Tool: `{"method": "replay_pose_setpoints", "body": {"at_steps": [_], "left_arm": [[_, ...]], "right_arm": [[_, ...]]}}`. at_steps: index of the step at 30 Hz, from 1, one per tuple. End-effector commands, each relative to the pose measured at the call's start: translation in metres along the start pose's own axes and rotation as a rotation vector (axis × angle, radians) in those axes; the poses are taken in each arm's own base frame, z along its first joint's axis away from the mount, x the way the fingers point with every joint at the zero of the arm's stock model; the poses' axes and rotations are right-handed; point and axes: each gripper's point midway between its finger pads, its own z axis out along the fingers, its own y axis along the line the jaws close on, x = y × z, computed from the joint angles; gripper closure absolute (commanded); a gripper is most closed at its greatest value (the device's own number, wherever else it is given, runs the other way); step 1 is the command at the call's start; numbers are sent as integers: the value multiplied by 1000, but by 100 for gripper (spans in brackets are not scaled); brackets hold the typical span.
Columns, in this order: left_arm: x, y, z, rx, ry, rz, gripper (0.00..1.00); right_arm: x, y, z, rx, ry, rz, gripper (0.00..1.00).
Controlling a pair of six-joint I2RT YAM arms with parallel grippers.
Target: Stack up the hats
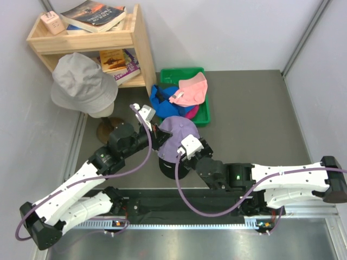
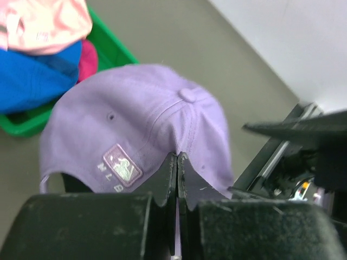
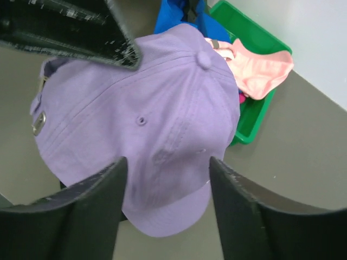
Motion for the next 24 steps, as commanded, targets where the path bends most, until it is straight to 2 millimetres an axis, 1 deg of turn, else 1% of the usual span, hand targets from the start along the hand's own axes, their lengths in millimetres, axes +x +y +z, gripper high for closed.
{"method": "replay_pose_setpoints", "body": {"at_steps": [1, 3, 5, 7, 9, 10, 11, 12, 13, 14, 15, 18, 20, 21, 22, 23, 24], "left_arm": [[9, 11, -11, -46, 16, 39, 100], [11, 15, -16, -69, 21, 40, 100], [13, 17, -20, -80, 18, 35, 100], [19, 21, -22, -91, 26, 31, 100], [25, 23, -25, -95, 36, 25, 100], [28, 23, -25, -93, 43, 21, 100], [29, 22, -26, -87, 44, 20, 100], [33, 22, -26, -83, 54, 16, 100], [34, 22, -26, -80, 55, 15, 100], [35, 21, -27, -75, 57, 13, 100], [37, 21, -27, -76, 60, 11, 100], [39, 23, -29, -89, 67, 2, 100], [39, 25, -32, -101, 64, 0, 100], [39, 27, -33, -114, 59, 0, 97], [38, 29, -34, -122, 54, 0, 90], [37, 30, -36, -130, 49, 3, 83], [34, 32, -38, -148, 37, 2, 76]], "right_arm": [[-23, -13, -16, -6, -42, 68, 32], [-29, -13, -22, -44, -59, 96, 30], [-40, -19, -29, -73, -91, 139, 28], [-49, -19, -33, -120, -115, 164, 27], [-56, -26, -28, -133, -124, 234, 27], [-56, -29, -22, -168, -127, 251, 27], [-58, -29, -19, -192, -133, 271, 27], [-63, -22, -19, -259, -152, 291, 27], [-65, -24, -17, -271, -167, 306, 26], [-59, -28, -11, -267, -163, 315, 26], [-62, -27, -9, -283, -182, 324, 25], [-54, -9, -9, -378, -170, 301, 21], [-40, 0, -7, -406, -139, 290, 15], [-36, 2, -7, -413, -132, 291, 12], [-39, 1, -8, -417, -149, 303, 10], [-32, 2, -7, -412, -131, 316, 9], [-29, 1, -7, -408, -127, 323, 8]]}}
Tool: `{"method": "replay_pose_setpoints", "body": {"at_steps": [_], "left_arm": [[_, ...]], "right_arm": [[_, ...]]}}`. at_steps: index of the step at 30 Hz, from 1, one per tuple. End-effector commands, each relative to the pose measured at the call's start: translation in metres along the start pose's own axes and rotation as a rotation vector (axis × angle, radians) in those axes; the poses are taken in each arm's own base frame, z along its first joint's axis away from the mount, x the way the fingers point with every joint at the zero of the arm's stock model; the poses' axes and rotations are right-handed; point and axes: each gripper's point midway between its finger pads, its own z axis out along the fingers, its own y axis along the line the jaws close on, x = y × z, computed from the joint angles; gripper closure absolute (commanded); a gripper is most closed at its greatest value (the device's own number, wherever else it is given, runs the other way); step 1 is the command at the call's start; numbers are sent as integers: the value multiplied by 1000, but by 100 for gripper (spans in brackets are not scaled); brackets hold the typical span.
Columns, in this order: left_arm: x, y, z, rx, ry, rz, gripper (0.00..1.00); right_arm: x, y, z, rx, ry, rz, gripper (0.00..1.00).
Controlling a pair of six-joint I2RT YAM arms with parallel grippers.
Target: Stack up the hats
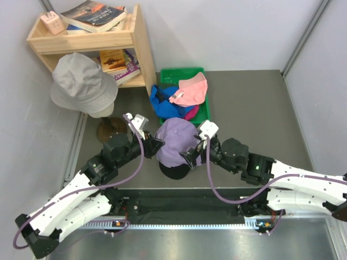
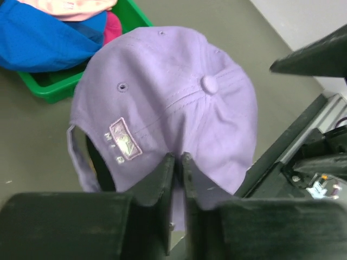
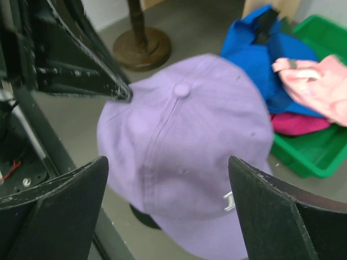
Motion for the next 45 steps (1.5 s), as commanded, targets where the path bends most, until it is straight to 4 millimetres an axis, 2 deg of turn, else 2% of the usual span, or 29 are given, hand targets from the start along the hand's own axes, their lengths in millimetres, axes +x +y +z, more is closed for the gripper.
{"method": "replay_pose_setpoints", "body": {"at_steps": [1, 3, 4, 6, 7, 9, 13, 15, 16, 18, 19, 21, 22, 23, 24, 25, 26, 27, 28, 29, 30, 31, 32, 33, 35, 38, 39, 41, 45], "left_arm": [[4, 12, -9, -66, -2, -9, 59], [-1, 18, -13, -102, -18, -10, 44], [-3, 21, -15, -124, -27, -9, 32], [-10, 24, -20, -144, -50, 2, 23], [-14, 28, -22, -171, -65, 5, 15], [-26, 31, -29, -201, -106, 9, 2], [-54, 36, -31, -267, -167, 18, 1], [-74, 38, -24, -311, -186, 25, 1], [-84, 38, -20, -323, -201, 28, 1], [-114, 31, -7, -328, -236, 48, 1], [-126, 29, -3, -328, -255, 57, 1], [-161, 27, 13, -340, -304, 91, 1], [-172, 28, 19, -347, -313, 100, 1], [-188, 32, 37, -352, -312, 110, 1], [-199, 45, 46, -336, -307, 106, 1], [-198, 63, 70, -340, -273, 88, 1], [-212, 70, 77, -321, -297, 52, 1], [-229, 93, 79, -336, -340, 33, 1], [-224, 110, 97, -347, -313, 14, 1], [-237, 114, 99, -352, -337, 31, 1], [-241, 123, 102, -374, -342, 44, 1], [-233, 139, 114, -425, -316, 43, 1], [-247, 137, 115, -424, -334, 42, 1], [-240, 144, 119, -440, -288, 22, 1], [-244, 144, 137, -416, -254, -16, 1], [-228, 150, 152, -418, -165, -72, 1], [-224, 152, 153, -425, -151, -83, 1], [-212, 159, 154, -458, -120, -88, 1], [-187, 164, 152, -479, -37, -82, 3]], "right_arm": [[-5, 10, -4, -70, -45, 66, 7], [-5, 5, -7, -57, -54, 87, 5], [-10, 1, -12, -50, -74, 99, 4], [-15, -6, -15, -21, -88, 118, 4], [-20, -14, -16, 3, -102, 127, 3], [-16, -26, -16, 43, -74, 129, 3], [-18, -64, -3, 105, -59, 162, 4], [-18, -75, 6, 93, -48, 192, 4], [-23, -99, 7, 139, -64, 210, 4], [-28, -112, 13, 115, -78, 255, 5], [-38, -138, 12, 160, -122, 271, 5], [-39, -155, 19, 147, -122, 328, 5], [-51, -178, 18, 188, -154, 334, 5], [-53, -189, 21, 203, -156, 338, 5], [-43, -202, 33, 218, -120, 355, 5], [-60, -217, 36, 237, -148, 342, 6], [-62, -225, 43, 242, -142, 341, 6], [-49, -236, 61, 244, -97, 362, 7], [-73, -243, 68, 241, -130, 350, 7], [-72, -246, 77, 232, -106, 362, 8], [-59, -250, 95, 205, -57, 386, 9], [-79, -252, 103, 184, -85, 374, 10], [-81, -253, 110, 168, -83, 389, 11], [-68, -259, 124, 164, -53, 408, 11], [-75, -264, 135, 156, -64, 413, 12], [-67, -267, 155, 156, -23, 409, 15], [-55, -271, 159, 183, 13, 410, 15], [-49, -271, 166, 204, 44, 360, 15], [-4, -276, 180, 268, 190, 349, 16]]}}
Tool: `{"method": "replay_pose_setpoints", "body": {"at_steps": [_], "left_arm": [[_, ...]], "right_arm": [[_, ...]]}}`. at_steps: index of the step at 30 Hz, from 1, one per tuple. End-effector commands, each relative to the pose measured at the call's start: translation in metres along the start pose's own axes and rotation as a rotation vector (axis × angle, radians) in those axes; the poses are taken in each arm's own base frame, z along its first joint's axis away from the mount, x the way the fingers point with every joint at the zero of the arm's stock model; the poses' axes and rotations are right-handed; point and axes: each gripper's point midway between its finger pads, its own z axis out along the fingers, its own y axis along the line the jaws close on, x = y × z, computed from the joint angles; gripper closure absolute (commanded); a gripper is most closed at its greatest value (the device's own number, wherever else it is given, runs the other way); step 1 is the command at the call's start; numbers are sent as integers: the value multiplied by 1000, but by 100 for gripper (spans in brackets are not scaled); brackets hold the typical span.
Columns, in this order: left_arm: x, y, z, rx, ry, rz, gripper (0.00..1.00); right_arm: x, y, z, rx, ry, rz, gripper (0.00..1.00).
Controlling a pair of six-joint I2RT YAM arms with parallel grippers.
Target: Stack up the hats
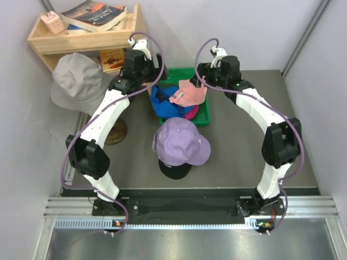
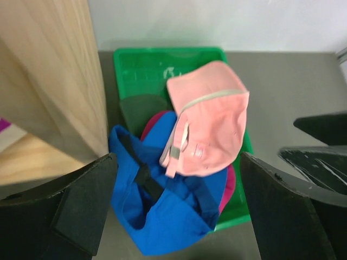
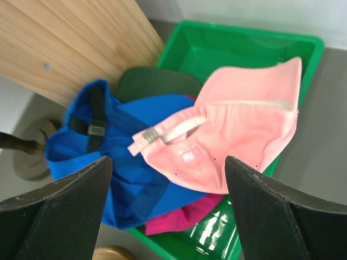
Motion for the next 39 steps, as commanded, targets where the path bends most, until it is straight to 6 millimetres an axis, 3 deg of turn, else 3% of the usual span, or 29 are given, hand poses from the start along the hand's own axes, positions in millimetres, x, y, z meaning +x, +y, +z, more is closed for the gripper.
{"method": "replay_pose_setpoints", "body": {"at_steps": [1, 4, 8, 13, 16, 26, 35, 38, 39], "left_arm": [[21, 1, -9, -11, 84, 5, 3], [43, -3, -15, -2, 144, 14, 3], [70, -6, -21, -10, 224, 6, 4], [107, 7, -24, -68, 328, -20, 4], [119, 8, -26, -75, 350, -23, 4], [114, 12, -32, -104, 339, -14, 4], [105, 12, -36, -114, 312, -22, 4], [104, 12, -35, -108, 313, -14, 4], [105, 12, -34, -108, 315, -10, 4]], "right_arm": [[25, 1, 14, 51, 103, -75, 17], [50, 0, 21, 79, 171, -110, 17], [67, -11, 28, 146, 208, -153, 17], [82, -21, 41, 164, 268, -167, 18], [95, -30, 48, 175, 288, -167, 19], [130, -41, 71, 150, 355, -178, 29], [131, -60, 78, 184, 347, -184, 51], [130, -63, 79, 186, 344, -179, 62], [129, -64, 79, 181, 342, -173, 71]]}}
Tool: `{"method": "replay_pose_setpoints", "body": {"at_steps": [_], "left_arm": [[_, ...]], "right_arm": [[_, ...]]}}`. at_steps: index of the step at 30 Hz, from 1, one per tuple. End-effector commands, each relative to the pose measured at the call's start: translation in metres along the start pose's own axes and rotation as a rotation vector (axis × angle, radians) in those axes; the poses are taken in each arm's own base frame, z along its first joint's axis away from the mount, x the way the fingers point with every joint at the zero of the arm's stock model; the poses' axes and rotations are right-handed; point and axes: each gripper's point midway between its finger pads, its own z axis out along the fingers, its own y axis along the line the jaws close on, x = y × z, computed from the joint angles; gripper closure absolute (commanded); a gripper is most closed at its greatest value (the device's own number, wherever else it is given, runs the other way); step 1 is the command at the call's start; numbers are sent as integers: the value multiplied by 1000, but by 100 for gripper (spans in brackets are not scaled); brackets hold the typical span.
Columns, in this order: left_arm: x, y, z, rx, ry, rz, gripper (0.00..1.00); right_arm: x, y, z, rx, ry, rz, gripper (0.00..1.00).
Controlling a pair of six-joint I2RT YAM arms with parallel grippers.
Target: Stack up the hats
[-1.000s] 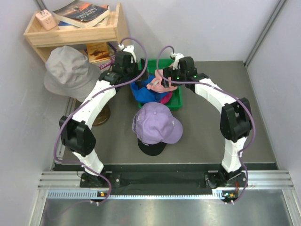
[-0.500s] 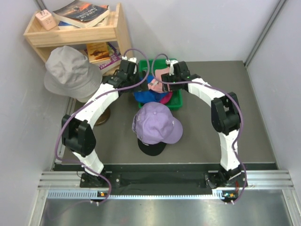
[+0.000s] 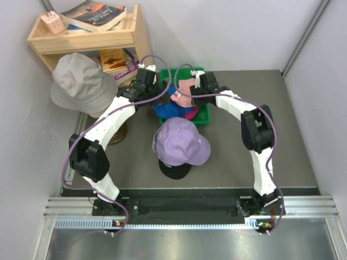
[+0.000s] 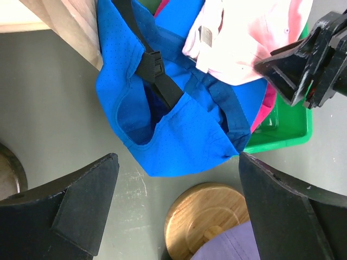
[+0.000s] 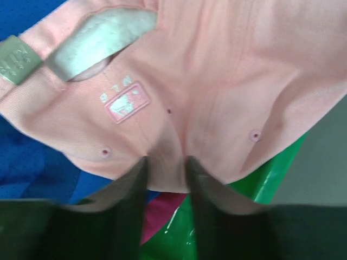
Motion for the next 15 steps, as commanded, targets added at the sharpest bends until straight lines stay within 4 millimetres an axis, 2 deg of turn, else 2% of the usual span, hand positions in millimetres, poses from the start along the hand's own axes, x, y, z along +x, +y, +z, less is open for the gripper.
{"method": "replay_pose_setpoints", "body": {"at_steps": [1, 2, 3, 6, 10, 11, 13, 14, 15], "left_arm": [[-21, -7, -20, 16, -69, -4, 4], [-23, -7, -20, 18, -73, -3, 4], [-23, -7, -20, 18, -73, -3, 4], [-28, -10, -22, 28, -82, 4, 4], [-33, -15, -25, 48, -97, 9, 4], [-35, -16, -26, 53, -100, 9, 4], [-43, -22, -33, 79, -119, 9, 4], [-47, -24, -35, 88, -128, 9, 4], [-55, -30, -41, 112, -151, 10, 4]], "right_arm": [[-27, -7, 2, -6, -70, -3, 73], [-26, -8, 3, -11, -68, -1, 77], [-27, -6, 3, -23, -69, 3, 87], [-32, -5, -2, -41, -74, -4, 100], [-54, 2, -21, -59, -134, -21, 100], [-69, 4, -34, -60, -176, -23, 100], [-86, 7, -52, -57, -223, -17, 100], [-104, 10, -72, -58, -277, -19, 100], [-112, 12, -84, -59, -306, -10, 100]]}}
